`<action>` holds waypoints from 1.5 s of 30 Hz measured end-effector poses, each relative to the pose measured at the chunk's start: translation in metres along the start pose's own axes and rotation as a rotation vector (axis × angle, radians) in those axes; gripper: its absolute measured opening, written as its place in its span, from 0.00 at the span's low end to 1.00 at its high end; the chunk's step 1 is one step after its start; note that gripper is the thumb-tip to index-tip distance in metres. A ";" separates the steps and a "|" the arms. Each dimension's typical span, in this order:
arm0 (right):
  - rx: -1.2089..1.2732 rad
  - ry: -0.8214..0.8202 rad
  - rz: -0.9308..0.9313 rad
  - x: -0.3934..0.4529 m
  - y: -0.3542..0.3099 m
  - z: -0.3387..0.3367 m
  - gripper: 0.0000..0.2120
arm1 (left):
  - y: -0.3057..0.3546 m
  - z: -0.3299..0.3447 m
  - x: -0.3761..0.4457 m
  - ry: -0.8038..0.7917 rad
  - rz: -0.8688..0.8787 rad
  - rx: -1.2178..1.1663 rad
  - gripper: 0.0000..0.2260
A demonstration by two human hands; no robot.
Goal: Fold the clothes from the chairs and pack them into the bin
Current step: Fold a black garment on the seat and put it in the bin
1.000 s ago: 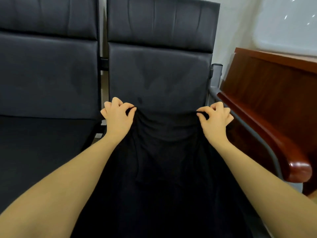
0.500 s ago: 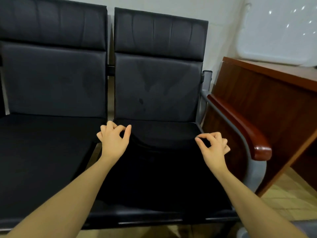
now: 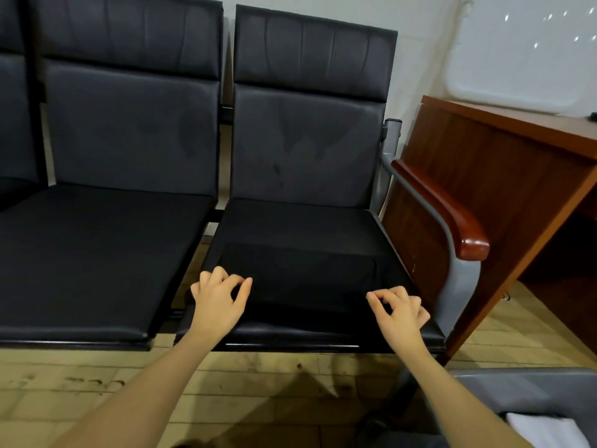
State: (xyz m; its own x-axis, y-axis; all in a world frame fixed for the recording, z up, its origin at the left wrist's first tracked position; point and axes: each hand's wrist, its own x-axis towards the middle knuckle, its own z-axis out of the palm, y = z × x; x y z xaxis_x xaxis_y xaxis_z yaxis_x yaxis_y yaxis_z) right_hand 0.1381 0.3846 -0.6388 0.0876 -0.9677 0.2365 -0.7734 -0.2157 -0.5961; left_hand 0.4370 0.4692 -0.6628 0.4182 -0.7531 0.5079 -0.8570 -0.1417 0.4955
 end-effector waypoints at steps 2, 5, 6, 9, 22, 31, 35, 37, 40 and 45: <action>-0.036 0.024 -0.028 -0.001 -0.001 0.004 0.09 | 0.002 -0.002 -0.003 -0.002 0.067 0.030 0.22; -0.057 0.084 -0.166 0.004 -0.010 0.012 0.05 | 0.025 0.000 0.007 0.001 0.147 0.031 0.18; -0.072 0.075 -0.219 0.007 -0.015 0.016 0.06 | 0.036 0.003 0.011 -0.040 0.164 0.042 0.16; -0.226 -0.142 -0.287 0.016 -0.024 0.030 0.20 | 0.058 0.018 0.014 -0.358 0.140 0.134 0.18; -0.311 -0.482 -0.240 0.005 -0.022 0.012 0.23 | 0.061 0.007 0.014 -0.684 0.223 0.545 0.29; -0.127 0.059 -0.153 0.045 0.001 0.010 0.15 | 0.119 0.063 0.024 -0.409 0.422 0.244 0.22; -0.234 0.124 0.017 0.072 0.020 0.010 0.17 | 0.140 0.094 0.029 -0.429 0.427 0.176 0.18; -0.339 0.116 0.052 0.080 0.027 0.015 0.18 | 0.147 0.109 0.029 -0.407 0.444 0.130 0.16; -0.346 0.063 0.068 0.087 0.032 0.022 0.19 | 0.150 0.125 0.030 -0.430 0.520 0.022 0.17; -0.213 0.275 -0.038 0.090 0.037 0.021 0.13 | 0.154 0.133 0.032 -0.622 0.493 0.100 0.22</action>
State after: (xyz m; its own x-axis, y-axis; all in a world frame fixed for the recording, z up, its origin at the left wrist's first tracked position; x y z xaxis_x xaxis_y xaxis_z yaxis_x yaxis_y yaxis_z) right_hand 0.1301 0.2870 -0.6558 -0.0313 -0.8821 0.4700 -0.8890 -0.1904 -0.4165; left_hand 0.2784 0.3379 -0.6635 -0.2353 -0.9602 0.1508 -0.9346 0.2661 0.2359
